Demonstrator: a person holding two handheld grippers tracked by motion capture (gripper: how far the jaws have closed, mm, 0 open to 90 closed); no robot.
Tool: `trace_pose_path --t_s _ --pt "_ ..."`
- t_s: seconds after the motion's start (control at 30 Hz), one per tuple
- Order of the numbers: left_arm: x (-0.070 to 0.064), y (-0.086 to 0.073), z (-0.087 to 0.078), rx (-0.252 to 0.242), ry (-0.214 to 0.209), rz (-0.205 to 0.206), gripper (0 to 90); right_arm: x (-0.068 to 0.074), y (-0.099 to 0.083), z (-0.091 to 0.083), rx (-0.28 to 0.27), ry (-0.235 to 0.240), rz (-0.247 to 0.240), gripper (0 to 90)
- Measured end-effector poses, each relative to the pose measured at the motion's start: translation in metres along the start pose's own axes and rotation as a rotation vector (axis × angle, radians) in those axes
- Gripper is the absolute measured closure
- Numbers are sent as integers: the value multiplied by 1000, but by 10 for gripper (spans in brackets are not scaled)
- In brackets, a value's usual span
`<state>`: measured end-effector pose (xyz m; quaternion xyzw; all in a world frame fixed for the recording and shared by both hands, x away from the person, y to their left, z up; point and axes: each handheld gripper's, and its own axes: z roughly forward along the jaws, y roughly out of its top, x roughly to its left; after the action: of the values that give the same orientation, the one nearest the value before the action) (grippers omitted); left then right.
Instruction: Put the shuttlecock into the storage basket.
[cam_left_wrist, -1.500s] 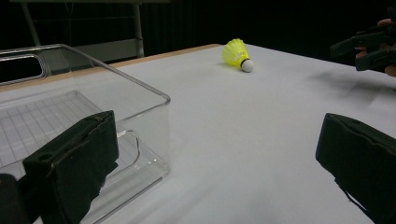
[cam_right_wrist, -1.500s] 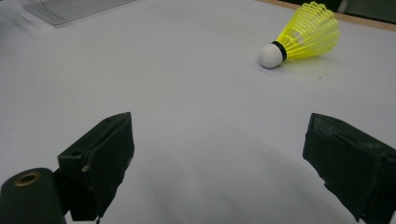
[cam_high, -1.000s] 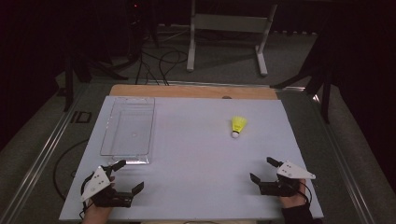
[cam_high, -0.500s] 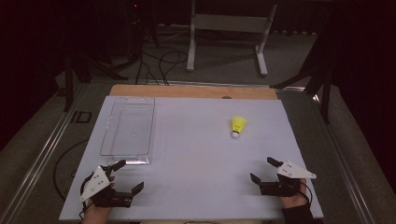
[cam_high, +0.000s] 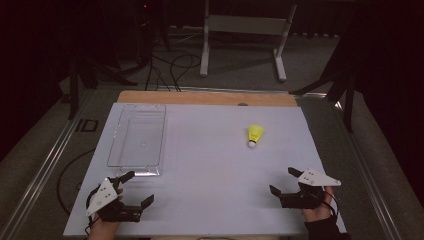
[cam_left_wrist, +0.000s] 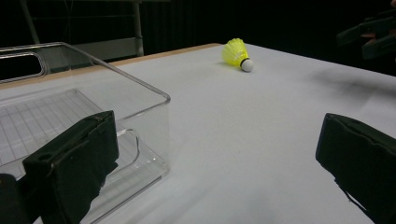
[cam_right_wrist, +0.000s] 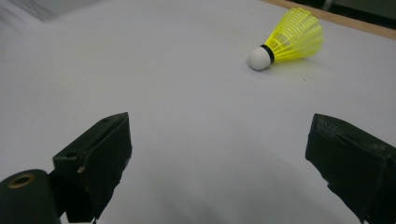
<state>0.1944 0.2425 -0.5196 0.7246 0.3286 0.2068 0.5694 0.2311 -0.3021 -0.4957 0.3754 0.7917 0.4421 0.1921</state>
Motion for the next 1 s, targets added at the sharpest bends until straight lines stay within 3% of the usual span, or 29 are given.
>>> trace_pose_path --t_s 0.17,0.53,0.73,1.0 --pt "0 0 1 2 0 1 3 1 14 -9 4 -19 -33 71" --pt "0 0 1 7 -1 -1 3 8 40 -10 110 -37 -83 70" --pt "0 0 1 8 -1 0 3 9 50 -6 192 -19 -49 70" --pt "0 0 1 9 -2 -3 3 11 60 0 264 8 -17 71"
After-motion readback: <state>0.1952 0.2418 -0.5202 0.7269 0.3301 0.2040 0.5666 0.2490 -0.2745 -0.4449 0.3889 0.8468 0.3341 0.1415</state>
